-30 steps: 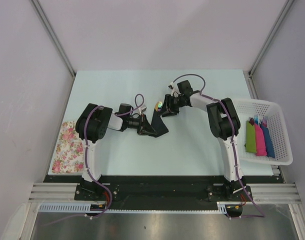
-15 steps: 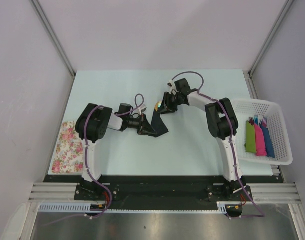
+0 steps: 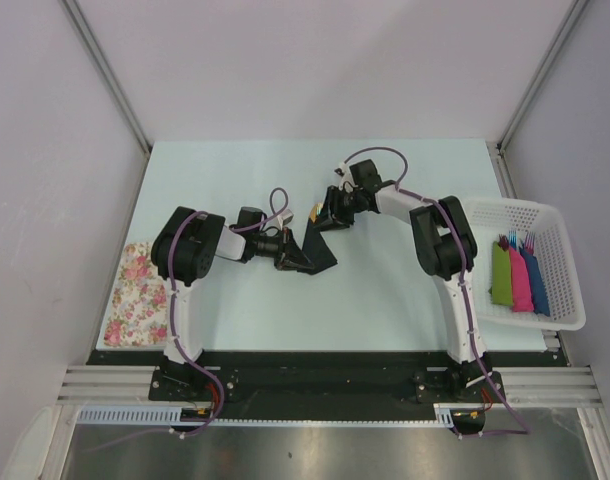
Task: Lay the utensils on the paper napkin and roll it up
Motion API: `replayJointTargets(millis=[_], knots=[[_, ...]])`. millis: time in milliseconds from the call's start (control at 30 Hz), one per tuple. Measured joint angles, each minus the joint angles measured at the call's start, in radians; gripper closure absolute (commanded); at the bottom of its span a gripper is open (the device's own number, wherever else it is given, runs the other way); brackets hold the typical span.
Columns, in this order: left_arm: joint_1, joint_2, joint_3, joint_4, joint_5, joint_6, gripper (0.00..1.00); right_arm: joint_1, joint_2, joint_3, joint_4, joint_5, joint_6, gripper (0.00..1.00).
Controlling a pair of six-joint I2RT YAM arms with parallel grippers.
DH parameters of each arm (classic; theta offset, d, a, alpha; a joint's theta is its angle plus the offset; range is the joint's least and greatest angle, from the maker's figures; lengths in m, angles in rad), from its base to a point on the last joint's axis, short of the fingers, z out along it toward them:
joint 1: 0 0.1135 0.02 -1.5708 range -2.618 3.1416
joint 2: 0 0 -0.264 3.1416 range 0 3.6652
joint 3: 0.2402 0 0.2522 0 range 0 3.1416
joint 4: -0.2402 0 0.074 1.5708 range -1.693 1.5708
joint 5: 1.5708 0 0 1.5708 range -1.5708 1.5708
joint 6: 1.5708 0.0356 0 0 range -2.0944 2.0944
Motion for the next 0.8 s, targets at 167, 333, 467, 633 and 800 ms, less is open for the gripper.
replayJointTargets(millis=[167,333,467,633,800], knots=[[0.0,0.0,0.0,0.0,0.0,0.0,0.88,0.013,0.0,0.013,-0.032,0.043,-0.003,0.62],[0.0,0.001,0.002,0.0,0.001,0.0,0.88,0.019,0.0,0.024,-0.055,0.069,-0.017,0.73],[0.001,0.003,0.005,-0.001,0.003,0.0,0.89,0.019,0.004,0.026,-0.068,0.081,-0.024,0.97],[0.001,0.003,0.006,-0.004,0.003,0.0,0.88,0.018,0.008,0.029,-0.07,0.071,-0.027,1.0],[0.001,0.001,0.01,-0.012,0.002,-0.002,0.74,0.017,0.008,0.035,-0.07,0.059,-0.06,1.0]])
